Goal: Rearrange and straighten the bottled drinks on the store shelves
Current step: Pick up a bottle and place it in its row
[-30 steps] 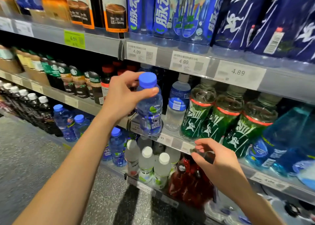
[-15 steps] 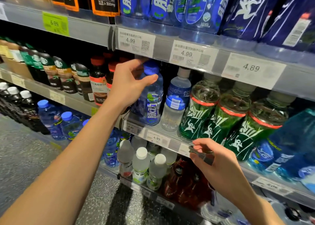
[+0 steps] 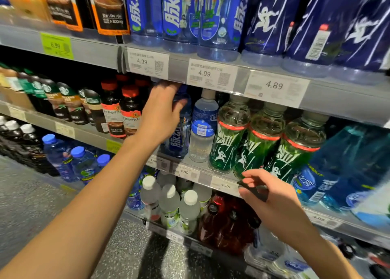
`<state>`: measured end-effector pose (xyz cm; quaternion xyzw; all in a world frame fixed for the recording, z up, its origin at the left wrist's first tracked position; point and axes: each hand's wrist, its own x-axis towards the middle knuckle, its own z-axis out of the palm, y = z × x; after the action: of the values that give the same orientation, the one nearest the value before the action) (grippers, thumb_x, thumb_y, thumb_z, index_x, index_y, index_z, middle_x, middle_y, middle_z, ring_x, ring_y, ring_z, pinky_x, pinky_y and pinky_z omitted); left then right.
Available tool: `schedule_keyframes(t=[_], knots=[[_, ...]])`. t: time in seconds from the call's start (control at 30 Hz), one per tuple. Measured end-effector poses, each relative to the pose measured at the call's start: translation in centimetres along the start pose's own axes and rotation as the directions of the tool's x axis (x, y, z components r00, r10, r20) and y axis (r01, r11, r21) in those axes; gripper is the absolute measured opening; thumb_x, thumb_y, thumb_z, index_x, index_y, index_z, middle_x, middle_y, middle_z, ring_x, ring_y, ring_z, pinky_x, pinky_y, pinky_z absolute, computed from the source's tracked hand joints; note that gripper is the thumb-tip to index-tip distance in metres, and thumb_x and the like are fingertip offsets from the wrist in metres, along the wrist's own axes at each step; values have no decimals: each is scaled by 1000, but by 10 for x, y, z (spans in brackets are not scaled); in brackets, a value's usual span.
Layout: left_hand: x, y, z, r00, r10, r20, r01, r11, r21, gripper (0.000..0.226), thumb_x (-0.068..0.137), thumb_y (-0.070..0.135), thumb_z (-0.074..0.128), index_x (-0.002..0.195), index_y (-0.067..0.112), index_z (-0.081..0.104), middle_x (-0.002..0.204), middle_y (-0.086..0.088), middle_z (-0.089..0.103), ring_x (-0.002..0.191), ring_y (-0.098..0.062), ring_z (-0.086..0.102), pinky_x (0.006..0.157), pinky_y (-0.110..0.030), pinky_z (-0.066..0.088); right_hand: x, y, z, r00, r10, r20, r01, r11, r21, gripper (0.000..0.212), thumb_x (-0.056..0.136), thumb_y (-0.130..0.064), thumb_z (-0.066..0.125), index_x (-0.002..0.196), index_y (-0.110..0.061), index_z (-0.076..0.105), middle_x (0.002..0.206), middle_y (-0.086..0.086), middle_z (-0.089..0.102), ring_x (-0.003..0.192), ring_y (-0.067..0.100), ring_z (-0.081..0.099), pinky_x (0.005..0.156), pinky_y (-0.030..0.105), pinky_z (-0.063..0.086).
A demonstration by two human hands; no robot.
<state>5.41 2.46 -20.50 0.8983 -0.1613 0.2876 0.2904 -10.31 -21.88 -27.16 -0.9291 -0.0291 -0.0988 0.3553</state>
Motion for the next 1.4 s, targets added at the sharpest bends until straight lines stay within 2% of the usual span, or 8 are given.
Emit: schedule_keyframes(t=[0.17, 0.37, 0.5, 0.63, 0.83, 0.97, 1.17, 1.4], knots=[[-42, 18, 4, 968, 178, -175, -182, 983, -3, 19, 90, 14, 63, 108, 8, 66, 114, -6, 62, 106, -25, 57, 88, -38, 48, -10, 5, -16, 998, 56, -2, -56, 997, 44, 23, 87, -30, 72, 101, -43, 59, 93, -24, 65, 94, -10, 56, 75, 12, 42], [-31, 33, 12, 988, -23, 151, 24, 1000, -5, 82, 76, 41, 78, 141, 23, 32, 130, -1, 49, 101, -26, 58, 76, -43, 51, -28, 12, -28, 997, 72, -13, -72, 996, 44, 23, 86, -30, 72, 98, -45, 60, 92, -25, 66, 92, -5, 60, 79, 20, 46], [-2, 32, 16, 935, -105, 338, 129, 991, -48, 111, 49, 56, 83, 140, 27, 28, 123, -9, 62, 108, -34, 63, 83, -48, 55, -35, 16, -40, 994, 104, -20, -104, 994, 27, 24, 86, -27, 74, 98, -42, 60, 90, -22, 67, 89, -3, 62, 78, 21, 48], [3, 36, 24, 952, -139, 274, 157, 986, -48, 91, 56, 39, 95, 128, 12, 47, 120, -13, 64, 108, -34, 62, 83, -44, 54, -40, 22, -51, 989, 146, -26, -145, 988, 45, 23, 85, -24, 74, 100, -38, 63, 88, -17, 70, 78, 3, 66, 71, 18, 52], [-30, 44, 10, 993, -83, 79, 80, 996, 41, 73, 55, 47, 92, 114, 18, 60, 113, -2, 55, 102, -24, 55, 74, -40, 48, -48, 32, -63, 985, 168, -32, -167, 986, 25, 23, 85, -26, 74, 99, -40, 62, 89, -19, 69, 88, -2, 64, 78, 23, 50], [-58, 39, 3, 997, -75, 9, 75, 969, -235, 66, 58, 31, 94, 113, 17, 60, 112, 2, 61, 103, -19, 57, 88, -41, 51, -56, 30, -67, 987, 160, -30, -159, 987, 13, 25, 86, -24, 73, 100, -41, 60, 90, -19, 68, 88, -1, 62, 79, 22, 47], [-69, 70, -27, 995, -82, -49, 54, 910, -411, 57, 64, 19, 92, 110, 18, 60, 101, 10, 66, 91, -4, 60, 76, -10, 47, -67, 33, -78, 986, 159, -48, -159, 987, 0, 23, 86, -27, 73, 101, -39, 61, 87, -18, 67, 84, -2, 62, 78, 23, 51], [-92, 139, -42, 999, -5, 52, 28, 897, -442, 61, 57, 31, 93, 110, 28, 64, 101, 13, 71, 93, -2, 67, 79, -28, 58, -82, 35, -100, 993, 96, -75, -93, 995, 46, 27, 89, -30, 70, 114, -34, 60, 99, -25, 61, 98, -12, 55, 81, 12, 42]])
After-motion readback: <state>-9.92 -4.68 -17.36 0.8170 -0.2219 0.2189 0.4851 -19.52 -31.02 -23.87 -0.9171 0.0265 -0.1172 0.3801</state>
